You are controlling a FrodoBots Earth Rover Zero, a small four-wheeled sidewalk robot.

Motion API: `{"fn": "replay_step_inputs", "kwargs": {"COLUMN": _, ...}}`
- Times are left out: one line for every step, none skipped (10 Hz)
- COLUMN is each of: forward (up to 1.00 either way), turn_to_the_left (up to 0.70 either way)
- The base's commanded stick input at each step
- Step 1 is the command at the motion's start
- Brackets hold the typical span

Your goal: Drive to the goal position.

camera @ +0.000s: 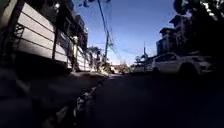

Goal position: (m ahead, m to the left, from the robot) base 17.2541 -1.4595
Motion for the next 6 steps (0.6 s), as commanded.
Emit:
{"fn": "replay_step_inputs", "kwargs": {"forward": 1.00, "turn_to_the_left": 0.00}}
{"fn": "replay_step_inputs", "kwargs": {"forward": 1.00, "turn_to_the_left": 0.00}}
{"fn": "replay_step_inputs", "kwargs": {"forward": 1.00, "turn_to_the_left": 0.00}}
{"fn": "replay_step_inputs", "kwargs": {"forward": 1.00, "turn_to_the_left": 0.00}}
{"fn": "replay_step_inputs", "kwargs": {"forward": 1.00, "turn_to_the_left": 0.00}}
{"fn": "replay_step_inputs", "kwargs": {"forward": 1.00, "turn_to_the_left": 0.00}}
